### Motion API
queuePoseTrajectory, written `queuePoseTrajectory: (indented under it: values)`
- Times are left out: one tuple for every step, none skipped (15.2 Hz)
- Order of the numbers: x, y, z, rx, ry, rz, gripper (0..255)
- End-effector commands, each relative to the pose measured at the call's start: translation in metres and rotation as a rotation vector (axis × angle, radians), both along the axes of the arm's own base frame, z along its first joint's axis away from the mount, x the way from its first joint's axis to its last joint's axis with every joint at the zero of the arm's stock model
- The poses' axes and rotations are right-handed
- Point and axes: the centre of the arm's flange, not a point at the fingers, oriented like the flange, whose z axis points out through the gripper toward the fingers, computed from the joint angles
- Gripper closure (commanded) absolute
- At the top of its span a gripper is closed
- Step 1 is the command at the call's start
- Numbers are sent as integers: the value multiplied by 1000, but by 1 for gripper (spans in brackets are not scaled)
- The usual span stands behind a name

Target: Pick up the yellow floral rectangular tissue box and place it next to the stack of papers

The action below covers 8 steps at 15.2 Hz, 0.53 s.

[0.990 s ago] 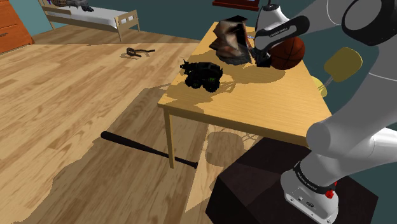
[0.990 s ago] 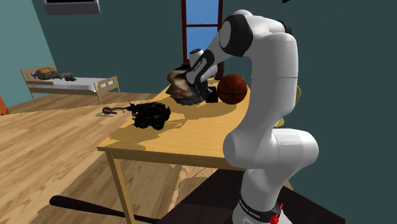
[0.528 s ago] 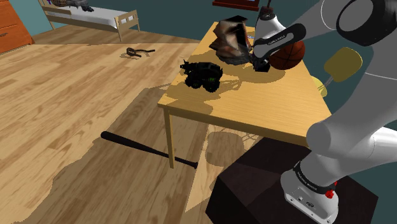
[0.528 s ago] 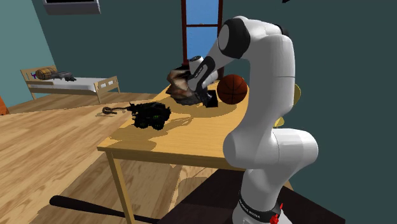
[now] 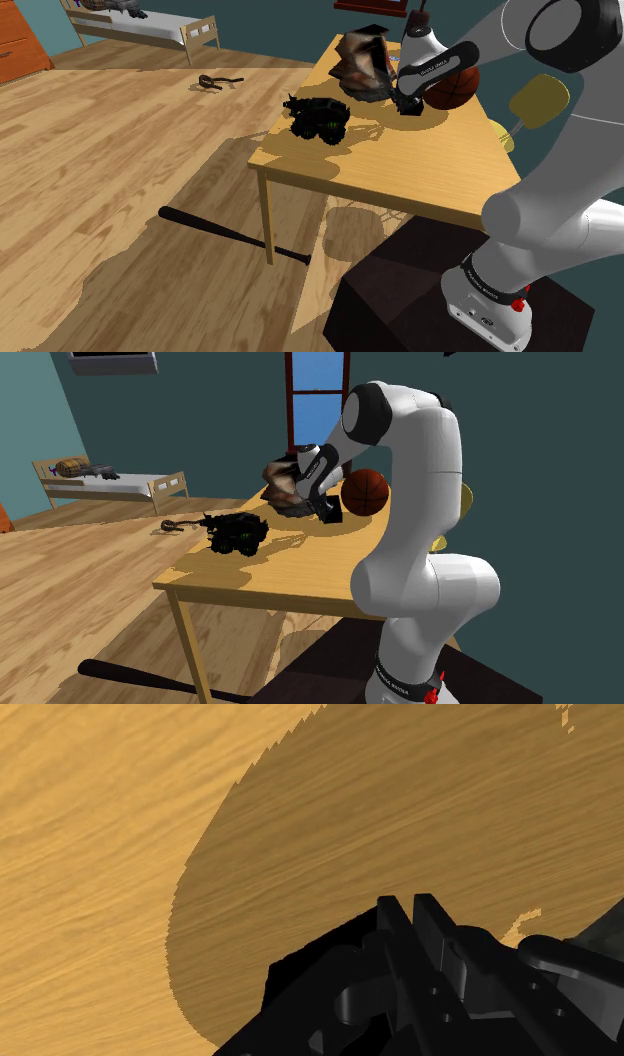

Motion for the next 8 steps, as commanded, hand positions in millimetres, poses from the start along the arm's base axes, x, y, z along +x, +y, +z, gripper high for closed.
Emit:
queuePoseTrajectory:
  values:
    - [0, 0, 0, 0, -1, 1, 255]
    - [0, 0, 0, 0, -1, 1, 0]
    - [0, 0, 0, 0, -1, 1, 0]
    - [0, 0, 0, 0, -1, 1, 0]
    - [0, 0, 0, 0, -1, 1, 0]
    - [0, 0, 0, 0, -1, 1, 0]
    - [0, 0, 0, 0, -1, 1, 0]
    - [-1, 5, 12, 0, -1, 1, 0]
